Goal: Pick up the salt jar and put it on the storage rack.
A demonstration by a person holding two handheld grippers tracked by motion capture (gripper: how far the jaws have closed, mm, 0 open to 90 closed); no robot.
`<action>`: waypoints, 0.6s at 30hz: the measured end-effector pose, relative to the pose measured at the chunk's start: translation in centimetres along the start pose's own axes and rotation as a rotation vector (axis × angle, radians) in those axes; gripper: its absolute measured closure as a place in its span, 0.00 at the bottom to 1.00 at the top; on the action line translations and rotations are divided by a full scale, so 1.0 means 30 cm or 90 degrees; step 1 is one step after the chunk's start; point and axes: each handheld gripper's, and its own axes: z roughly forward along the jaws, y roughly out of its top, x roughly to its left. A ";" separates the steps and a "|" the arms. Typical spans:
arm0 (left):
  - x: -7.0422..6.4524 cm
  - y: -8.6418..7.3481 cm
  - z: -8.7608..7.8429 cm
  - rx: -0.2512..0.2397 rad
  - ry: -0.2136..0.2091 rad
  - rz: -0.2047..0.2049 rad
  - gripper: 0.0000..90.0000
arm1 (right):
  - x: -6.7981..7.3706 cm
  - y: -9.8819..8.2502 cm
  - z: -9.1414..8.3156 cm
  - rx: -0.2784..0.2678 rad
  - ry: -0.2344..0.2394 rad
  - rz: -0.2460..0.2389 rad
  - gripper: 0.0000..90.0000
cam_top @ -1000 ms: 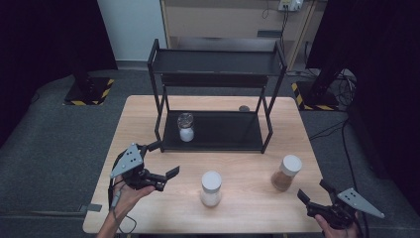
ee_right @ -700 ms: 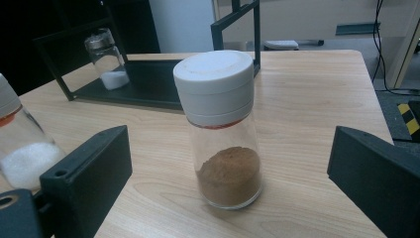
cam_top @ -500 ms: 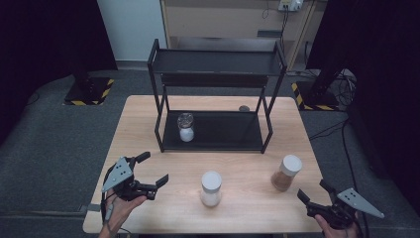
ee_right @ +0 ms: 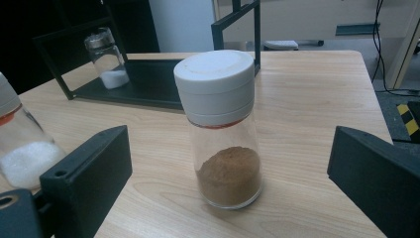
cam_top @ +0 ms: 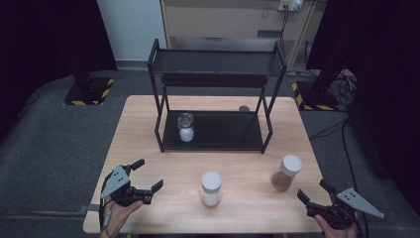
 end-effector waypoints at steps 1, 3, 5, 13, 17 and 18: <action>0.005 -0.004 -0.002 0.000 -0.002 -0.002 0.00 | 0.000 0.000 0.000 0.000 0.000 0.000 0.04; 0.014 -0.014 -0.006 0.001 -0.005 -0.007 0.00 | 0.000 0.000 0.000 0.000 0.001 0.000 0.04; 0.025 -0.022 -0.008 0.002 -0.010 -0.013 0.00 | -0.001 0.000 0.001 0.001 0.001 0.000 0.04; 0.054 -0.049 -0.018 0.023 -0.024 -0.018 0.00 | -0.001 0.001 0.004 0.003 0.000 0.000 0.04; 0.067 -0.055 -0.021 0.036 -0.035 -0.022 0.00 | -0.001 0.001 0.005 0.003 0.001 -0.001 0.04; 0.068 -0.056 -0.020 0.034 -0.037 -0.024 0.00 | -0.001 0.001 0.005 0.003 0.002 -0.003 0.04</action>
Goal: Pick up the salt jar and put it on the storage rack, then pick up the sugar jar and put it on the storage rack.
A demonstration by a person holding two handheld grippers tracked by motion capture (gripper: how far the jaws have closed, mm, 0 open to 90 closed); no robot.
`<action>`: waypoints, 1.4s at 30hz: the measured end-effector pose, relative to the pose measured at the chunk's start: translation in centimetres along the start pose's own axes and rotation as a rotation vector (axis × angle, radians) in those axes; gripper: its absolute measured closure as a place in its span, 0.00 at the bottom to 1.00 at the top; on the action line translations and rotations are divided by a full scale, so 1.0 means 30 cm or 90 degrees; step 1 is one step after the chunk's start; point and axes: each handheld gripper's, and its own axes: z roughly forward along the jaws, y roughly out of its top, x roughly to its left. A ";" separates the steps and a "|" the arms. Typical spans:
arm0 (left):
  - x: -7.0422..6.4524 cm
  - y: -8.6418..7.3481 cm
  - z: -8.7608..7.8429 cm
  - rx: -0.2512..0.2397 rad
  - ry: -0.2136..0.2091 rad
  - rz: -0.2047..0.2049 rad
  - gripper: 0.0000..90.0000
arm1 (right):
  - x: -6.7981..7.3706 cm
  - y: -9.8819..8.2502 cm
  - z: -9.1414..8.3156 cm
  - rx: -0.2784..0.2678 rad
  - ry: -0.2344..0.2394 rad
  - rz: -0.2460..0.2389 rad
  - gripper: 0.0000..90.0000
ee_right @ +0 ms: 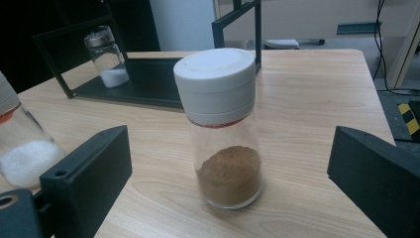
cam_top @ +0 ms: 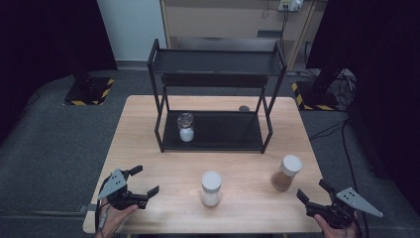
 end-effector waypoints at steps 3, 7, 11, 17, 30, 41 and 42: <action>0.002 -0.001 0.003 0.003 0.000 -0.004 0.00 | 0.000 0.001 0.001 0.001 0.002 -0.001 0.04; 0.008 -0.012 -0.006 -0.012 0.003 -0.017 0.00 | 0.000 0.001 0.001 0.001 0.005 -0.003 0.04; 0.015 -0.025 -0.016 -0.030 0.009 -0.029 0.00 | 0.001 0.003 0.004 0.003 0.009 -0.007 0.03; 0.009 -0.020 -0.017 -0.024 0.014 -0.018 0.00 | 0.002 0.003 0.003 0.001 0.012 -0.009 0.03; 0.006 -0.017 -0.013 -0.018 0.015 -0.015 0.00 | -0.016 0.010 0.000 -0.004 0.038 0.003 0.03; 0.012 -0.018 -0.012 -0.017 0.013 -0.016 0.00 | -0.014 0.050 0.000 -0.018 0.085 0.004 0.04; 0.012 -0.018 -0.012 -0.017 0.013 -0.016 0.00 | -0.013 0.056 0.000 -0.019 0.090 0.002 0.04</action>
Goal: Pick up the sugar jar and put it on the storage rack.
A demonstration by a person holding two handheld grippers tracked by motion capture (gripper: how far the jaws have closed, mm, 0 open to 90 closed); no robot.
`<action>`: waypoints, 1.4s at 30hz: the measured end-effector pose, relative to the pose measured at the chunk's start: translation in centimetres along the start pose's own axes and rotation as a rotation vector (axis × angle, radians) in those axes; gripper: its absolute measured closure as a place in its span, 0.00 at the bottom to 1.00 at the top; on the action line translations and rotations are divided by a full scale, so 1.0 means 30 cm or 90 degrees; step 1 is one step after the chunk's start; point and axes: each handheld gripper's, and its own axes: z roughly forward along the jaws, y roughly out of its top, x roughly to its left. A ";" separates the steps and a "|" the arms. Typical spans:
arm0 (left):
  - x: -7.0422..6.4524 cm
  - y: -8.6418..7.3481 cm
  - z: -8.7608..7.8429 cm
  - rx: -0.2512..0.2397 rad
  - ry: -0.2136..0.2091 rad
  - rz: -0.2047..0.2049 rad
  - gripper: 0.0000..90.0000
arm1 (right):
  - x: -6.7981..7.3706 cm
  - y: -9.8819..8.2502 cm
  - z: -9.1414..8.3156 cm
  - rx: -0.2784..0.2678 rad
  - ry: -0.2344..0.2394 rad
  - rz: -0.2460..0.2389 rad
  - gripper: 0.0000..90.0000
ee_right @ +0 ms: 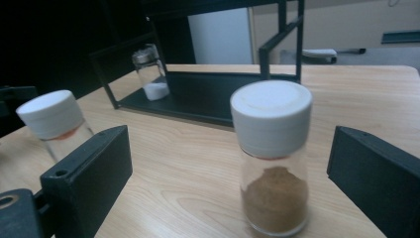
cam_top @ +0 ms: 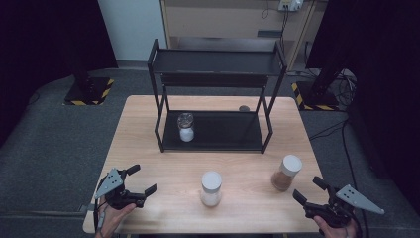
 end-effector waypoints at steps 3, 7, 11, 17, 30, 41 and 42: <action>0.001 0.000 0.000 0.001 0.000 -0.001 0.00 | 0.008 0.015 -0.003 -0.003 0.009 -0.009 0.04; 0.001 0.002 0.001 0.003 -0.002 0.000 0.00 | 0.014 0.032 -0.002 -0.010 0.024 -0.011 0.04; 0.001 0.002 0.002 0.003 -0.004 0.000 0.00 | 0.017 0.050 0.010 -0.016 0.042 -0.009 0.04; 0.000 0.004 0.005 0.006 -0.006 0.002 0.00 | 0.040 0.095 0.048 -0.008 0.072 -0.033 0.04; 0.001 0.006 0.007 0.011 -0.009 0.001 0.00 | 0.099 0.158 0.191 0.012 0.151 -0.074 0.04; 0.000 0.010 0.010 0.017 -0.013 0.003 0.00 | 0.153 0.180 0.318 0.044 0.215 -0.099 0.04; 0.000 0.010 0.010 0.017 -0.013 0.003 0.00 | 0.158 0.180 0.328 0.046 0.219 -0.101 0.04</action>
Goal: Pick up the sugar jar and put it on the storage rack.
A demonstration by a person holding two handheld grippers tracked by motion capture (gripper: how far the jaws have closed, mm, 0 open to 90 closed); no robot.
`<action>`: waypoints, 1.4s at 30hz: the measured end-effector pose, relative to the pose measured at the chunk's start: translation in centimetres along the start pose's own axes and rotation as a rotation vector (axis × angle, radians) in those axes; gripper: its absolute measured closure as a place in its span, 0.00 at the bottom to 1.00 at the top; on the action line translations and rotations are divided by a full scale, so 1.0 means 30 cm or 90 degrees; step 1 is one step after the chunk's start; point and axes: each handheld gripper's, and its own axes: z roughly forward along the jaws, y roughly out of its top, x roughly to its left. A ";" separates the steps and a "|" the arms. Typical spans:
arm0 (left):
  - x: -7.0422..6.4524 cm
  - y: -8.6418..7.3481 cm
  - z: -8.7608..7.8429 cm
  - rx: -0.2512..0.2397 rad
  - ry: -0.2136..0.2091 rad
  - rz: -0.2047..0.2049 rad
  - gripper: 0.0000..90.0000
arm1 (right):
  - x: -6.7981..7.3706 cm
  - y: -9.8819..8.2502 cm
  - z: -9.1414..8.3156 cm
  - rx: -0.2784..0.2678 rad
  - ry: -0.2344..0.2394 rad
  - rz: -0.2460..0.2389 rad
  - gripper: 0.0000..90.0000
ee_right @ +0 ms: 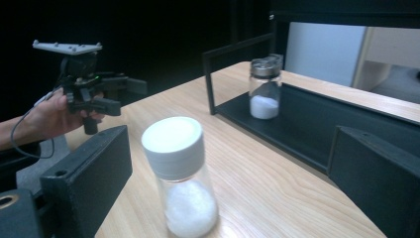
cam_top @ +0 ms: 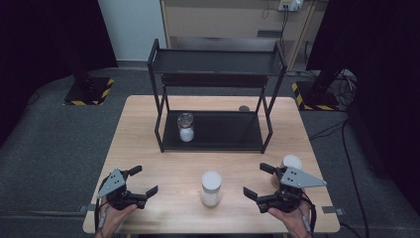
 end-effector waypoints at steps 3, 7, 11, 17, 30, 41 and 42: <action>-0.001 0.000 0.000 -0.001 0.000 0.000 0.00 | 0.003 0.004 0.035 0.005 0.016 -0.003 0.04; -0.001 0.000 0.000 0.001 0.000 0.001 0.00 | 0.010 0.000 0.079 0.015 0.032 -0.005 0.04; -0.003 0.002 0.000 0.002 0.000 0.003 0.00 | 0.016 -0.004 0.117 0.020 0.045 -0.006 0.04; -0.003 0.003 0.001 0.003 -0.001 0.004 0.00 | 0.025 -0.002 0.175 0.033 0.061 -0.011 0.04; -0.004 0.005 0.003 0.005 -0.004 0.009 0.00 | 0.031 -0.019 0.280 0.062 0.078 -0.010 0.05; -0.005 0.002 0.003 0.000 -0.008 0.006 0.00 | 0.036 -0.025 0.350 0.085 0.084 -0.019 0.10; -0.005 0.002 0.003 0.000 -0.009 0.006 0.00 | 0.037 -0.026 0.357 0.086 0.084 -0.022 0.11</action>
